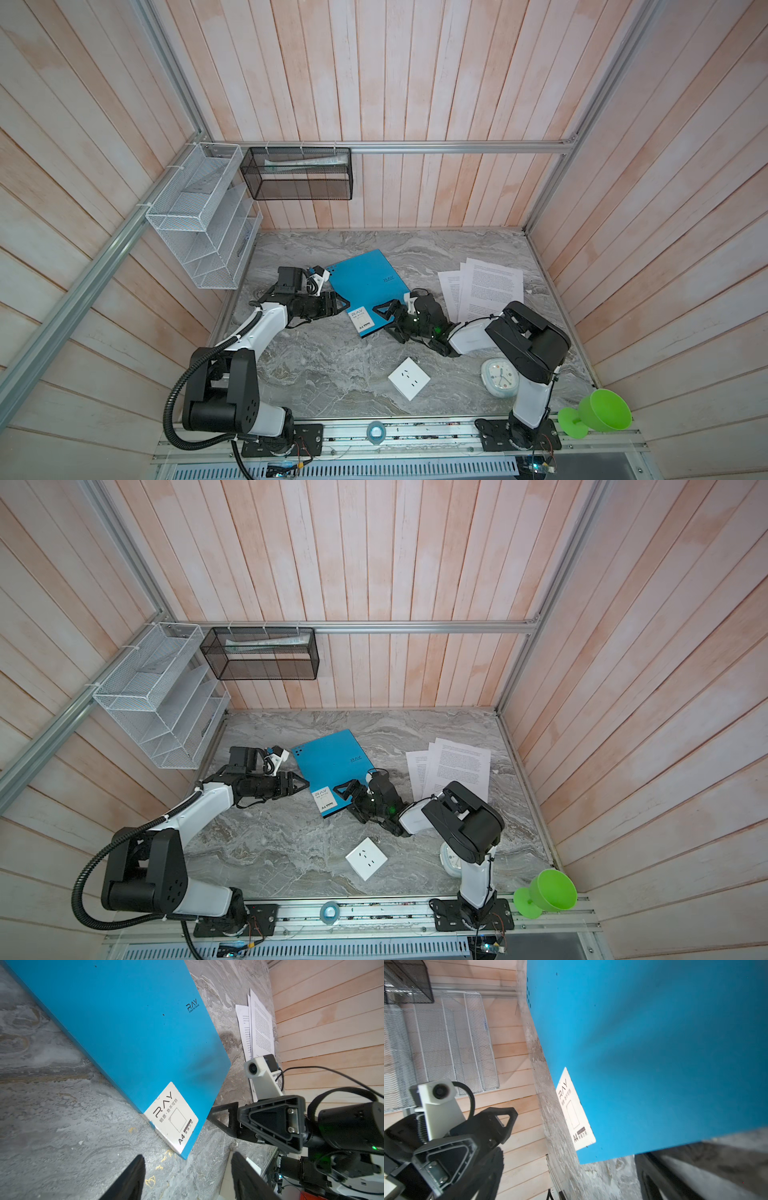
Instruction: Put the files into the folder
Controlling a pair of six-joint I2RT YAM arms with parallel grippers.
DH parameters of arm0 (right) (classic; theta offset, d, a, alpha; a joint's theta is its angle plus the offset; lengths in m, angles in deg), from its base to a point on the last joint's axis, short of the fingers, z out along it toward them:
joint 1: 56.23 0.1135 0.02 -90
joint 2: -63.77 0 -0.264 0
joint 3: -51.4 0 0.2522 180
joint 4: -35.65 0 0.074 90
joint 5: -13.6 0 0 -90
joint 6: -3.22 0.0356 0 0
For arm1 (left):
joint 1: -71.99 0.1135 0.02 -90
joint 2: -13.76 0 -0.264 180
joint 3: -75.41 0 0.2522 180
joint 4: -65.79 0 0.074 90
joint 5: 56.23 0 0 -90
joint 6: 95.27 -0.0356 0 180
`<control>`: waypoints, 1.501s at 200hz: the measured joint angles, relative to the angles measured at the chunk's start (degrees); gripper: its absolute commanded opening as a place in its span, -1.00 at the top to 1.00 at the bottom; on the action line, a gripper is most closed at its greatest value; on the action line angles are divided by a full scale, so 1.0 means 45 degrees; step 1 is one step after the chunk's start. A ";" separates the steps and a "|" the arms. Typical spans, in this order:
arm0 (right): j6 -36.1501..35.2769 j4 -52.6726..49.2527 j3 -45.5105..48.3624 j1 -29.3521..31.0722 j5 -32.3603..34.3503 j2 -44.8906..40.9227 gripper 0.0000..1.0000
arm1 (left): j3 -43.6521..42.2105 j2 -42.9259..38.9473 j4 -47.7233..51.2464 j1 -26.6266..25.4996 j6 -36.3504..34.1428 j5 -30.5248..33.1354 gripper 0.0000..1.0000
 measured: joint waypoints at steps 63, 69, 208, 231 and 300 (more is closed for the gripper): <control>0.0699 0.1841 0.0355 -0.0393 0.0160 0.0665 -0.93 | 0.0000 0.0010 -0.0092 0.0000 0.0000 -0.0005 -0.36; 0.0709 0.1928 0.0355 -0.0437 0.0228 0.0709 -0.93 | 0.0000 0.0010 -0.0097 0.0000 0.0000 -0.0005 -0.36; 0.0879 0.6091 0.0646 -0.0743 0.1175 0.2370 -0.85 | -0.0121 0.0005 -0.0330 0.0243 0.0000 0.0010 -0.36; 0.0534 0.5926 0.0447 -0.0743 0.1205 0.2370 -0.79 | -0.0214 -0.0078 -0.0369 0.0277 -0.0005 0.0083 -0.36; -0.2025 0.3191 -0.0986 -0.0753 0.1268 0.1987 -0.04 | -0.0277 -0.0321 -0.0423 0.0680 0.0005 0.0097 -0.36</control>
